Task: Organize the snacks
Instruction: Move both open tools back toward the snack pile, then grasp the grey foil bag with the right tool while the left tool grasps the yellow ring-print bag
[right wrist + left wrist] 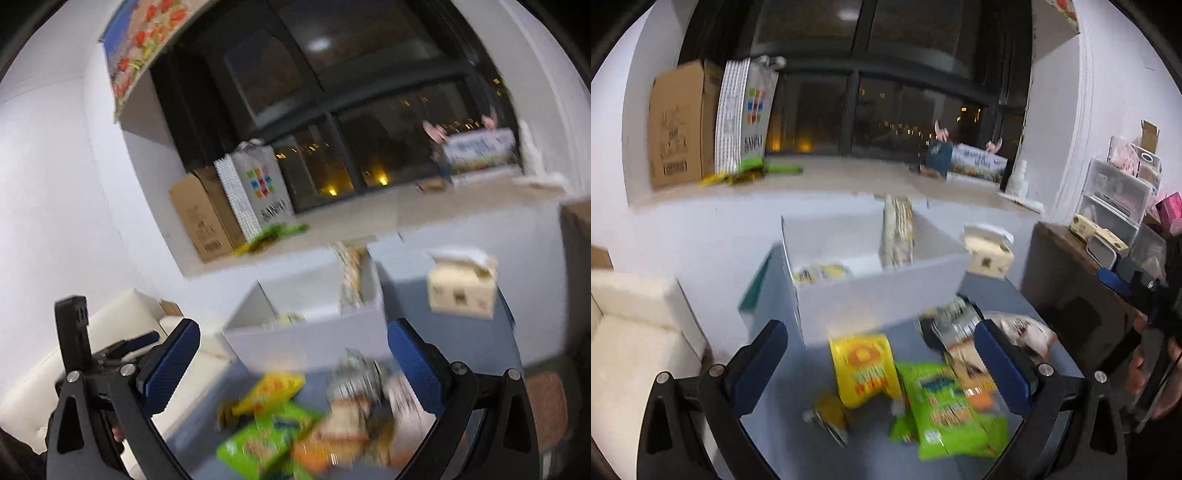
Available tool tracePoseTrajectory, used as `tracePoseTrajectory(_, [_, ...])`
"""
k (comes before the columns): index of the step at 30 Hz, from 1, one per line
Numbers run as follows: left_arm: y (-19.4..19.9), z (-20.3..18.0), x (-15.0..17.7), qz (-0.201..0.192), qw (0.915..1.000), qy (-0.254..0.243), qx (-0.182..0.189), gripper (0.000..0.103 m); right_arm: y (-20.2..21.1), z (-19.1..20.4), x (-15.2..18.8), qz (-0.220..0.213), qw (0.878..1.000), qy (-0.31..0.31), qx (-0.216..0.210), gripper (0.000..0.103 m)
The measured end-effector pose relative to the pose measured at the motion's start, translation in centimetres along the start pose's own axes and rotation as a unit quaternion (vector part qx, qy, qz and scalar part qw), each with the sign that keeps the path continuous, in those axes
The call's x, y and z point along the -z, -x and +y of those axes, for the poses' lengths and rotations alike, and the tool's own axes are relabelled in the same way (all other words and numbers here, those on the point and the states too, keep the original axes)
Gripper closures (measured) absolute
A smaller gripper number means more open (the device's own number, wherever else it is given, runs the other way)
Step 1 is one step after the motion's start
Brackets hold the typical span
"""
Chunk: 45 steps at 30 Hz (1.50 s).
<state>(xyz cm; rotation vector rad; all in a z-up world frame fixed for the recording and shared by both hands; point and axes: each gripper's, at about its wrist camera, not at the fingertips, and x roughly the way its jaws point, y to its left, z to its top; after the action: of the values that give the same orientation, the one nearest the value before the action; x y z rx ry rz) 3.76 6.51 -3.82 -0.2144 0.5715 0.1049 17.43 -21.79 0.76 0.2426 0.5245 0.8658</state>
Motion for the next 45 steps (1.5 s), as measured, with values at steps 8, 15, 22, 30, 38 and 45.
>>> tracePoseTrajectory(8, [2.4, -1.3, 1.7, 0.000, 0.9998, 0.006, -0.017, 0.000, 3.2, -1.3, 3.2, -0.007, 0.990, 0.026, 0.137, 0.000])
tracePoseTrajectory(15, [3.8, -1.3, 1.4, -0.034, 0.9994, -0.004, 0.009, 0.000, 0.7, -1.1, 4.4, 0.035, 0.992, 0.047, 0.111, 0.000])
tracePoseTrajectory(22, [3.3, -0.4, 1.5, -0.025, 0.9994, 0.016, 0.015, 0.000, -6.1, -0.7, 2.8, 0.136, 0.979, 0.091, 0.119, 0.000])
tracePoseTrajectory(30, [2.8, 0.5, 2.3, -0.014, 0.9995, 0.023, 0.017, 0.000, -16.9, -2.8, 2.9, 0.265, 0.956, 0.058, 0.114, 0.000])
tracePoseTrajectory(38, [2.3, 2.3, 3.4, -0.002, 0.9986, 0.042, 0.033, 0.000, -23.0, -4.7, 6.3, 0.349, 0.929, 0.059, 0.106, 0.018])
tracePoseTrajectory(45, [1.2, 3.1, 4.2, 0.013, 0.9978, 0.056, 0.031, 0.000, -21.3, -4.1, 6.9, 0.338, 0.936, 0.076, 0.064, 0.047])
